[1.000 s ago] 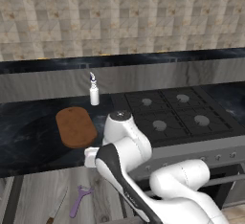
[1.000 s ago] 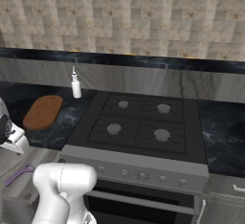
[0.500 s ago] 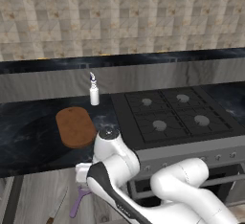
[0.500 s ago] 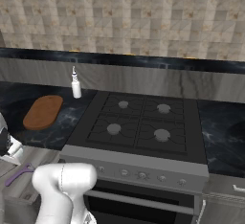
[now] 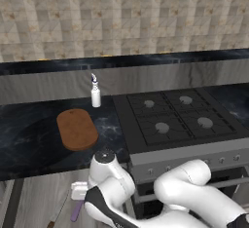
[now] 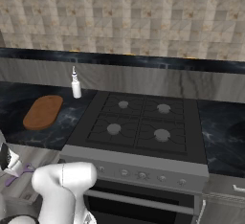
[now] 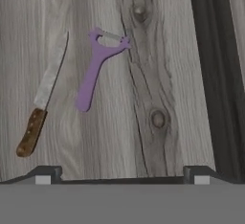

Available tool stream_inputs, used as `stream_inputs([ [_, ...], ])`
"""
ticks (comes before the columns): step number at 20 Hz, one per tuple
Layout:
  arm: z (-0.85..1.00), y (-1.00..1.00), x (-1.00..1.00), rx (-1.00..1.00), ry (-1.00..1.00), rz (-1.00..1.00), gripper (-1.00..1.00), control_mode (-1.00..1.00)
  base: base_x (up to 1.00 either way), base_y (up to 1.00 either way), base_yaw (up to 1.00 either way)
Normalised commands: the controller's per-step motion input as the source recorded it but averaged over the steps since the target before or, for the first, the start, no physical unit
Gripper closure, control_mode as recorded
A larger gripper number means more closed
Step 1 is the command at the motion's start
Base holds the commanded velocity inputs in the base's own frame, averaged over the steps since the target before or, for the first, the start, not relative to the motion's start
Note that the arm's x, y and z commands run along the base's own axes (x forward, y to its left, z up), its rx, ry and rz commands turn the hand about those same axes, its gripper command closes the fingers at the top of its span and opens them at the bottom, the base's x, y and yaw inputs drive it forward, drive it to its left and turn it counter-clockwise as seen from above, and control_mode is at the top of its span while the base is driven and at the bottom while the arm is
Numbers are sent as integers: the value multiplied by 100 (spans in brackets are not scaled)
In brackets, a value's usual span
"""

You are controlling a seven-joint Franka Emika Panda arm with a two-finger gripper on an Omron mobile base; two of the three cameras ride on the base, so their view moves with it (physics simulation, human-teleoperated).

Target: Open the drawer on the left and place the cutting tools on the cutting board.

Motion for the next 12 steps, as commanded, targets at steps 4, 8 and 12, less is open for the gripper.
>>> stream_inputs([
  [4,-23,30,11,-1,5,0,-100,-100,0,0,0],
  [8,-8,17,23,-1,3,0,-100,-100,0,0,0],
  [12,0,11,28,0,0,0,-100,-100,0,0,0],
])
